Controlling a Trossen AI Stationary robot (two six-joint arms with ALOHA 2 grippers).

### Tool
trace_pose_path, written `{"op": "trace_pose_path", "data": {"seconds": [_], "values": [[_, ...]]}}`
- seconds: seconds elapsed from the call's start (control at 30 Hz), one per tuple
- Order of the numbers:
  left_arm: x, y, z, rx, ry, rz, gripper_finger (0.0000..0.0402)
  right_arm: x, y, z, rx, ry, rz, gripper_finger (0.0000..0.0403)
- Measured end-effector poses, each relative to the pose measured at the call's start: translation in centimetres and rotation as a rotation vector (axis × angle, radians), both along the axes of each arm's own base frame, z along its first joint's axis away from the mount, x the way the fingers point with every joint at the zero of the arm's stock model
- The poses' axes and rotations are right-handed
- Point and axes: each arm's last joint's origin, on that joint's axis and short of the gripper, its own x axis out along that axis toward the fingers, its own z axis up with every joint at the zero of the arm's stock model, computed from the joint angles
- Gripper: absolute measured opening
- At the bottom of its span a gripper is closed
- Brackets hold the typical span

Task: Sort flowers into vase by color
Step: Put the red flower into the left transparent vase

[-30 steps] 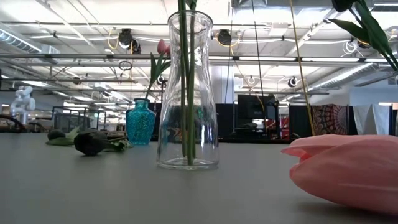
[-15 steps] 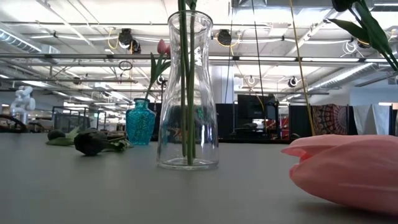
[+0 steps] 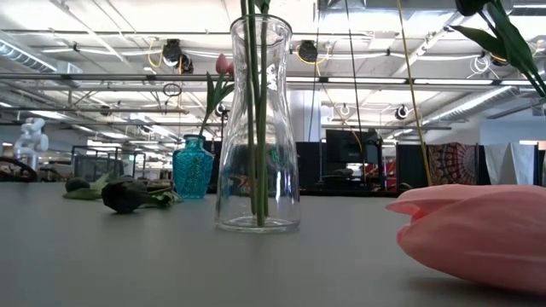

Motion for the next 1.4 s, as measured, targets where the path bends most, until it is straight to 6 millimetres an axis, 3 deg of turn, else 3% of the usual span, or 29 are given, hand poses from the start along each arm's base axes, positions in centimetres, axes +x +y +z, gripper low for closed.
{"op": "trace_pose_path", "data": {"seconds": [0.3, 0.63, 1.4], "values": [[3.1, -1.3, -1.4, -0.018, -0.045, -0.001, 0.0020, 0.0, 0.0, -0.1, 0.025, 0.005, 0.000, 0.0185], [4.7, -1.6, -2.9, 0.006, -0.005, 0.081, 0.0020, -0.1, 0.0, -0.7, 0.036, 0.068, 0.000, 0.0185], [4.9, -1.5, -4.4, 0.056, 0.090, 0.128, 0.0020, -0.2, 0.1, -1.1, 0.045, 0.115, 0.004, 0.0185]]}}
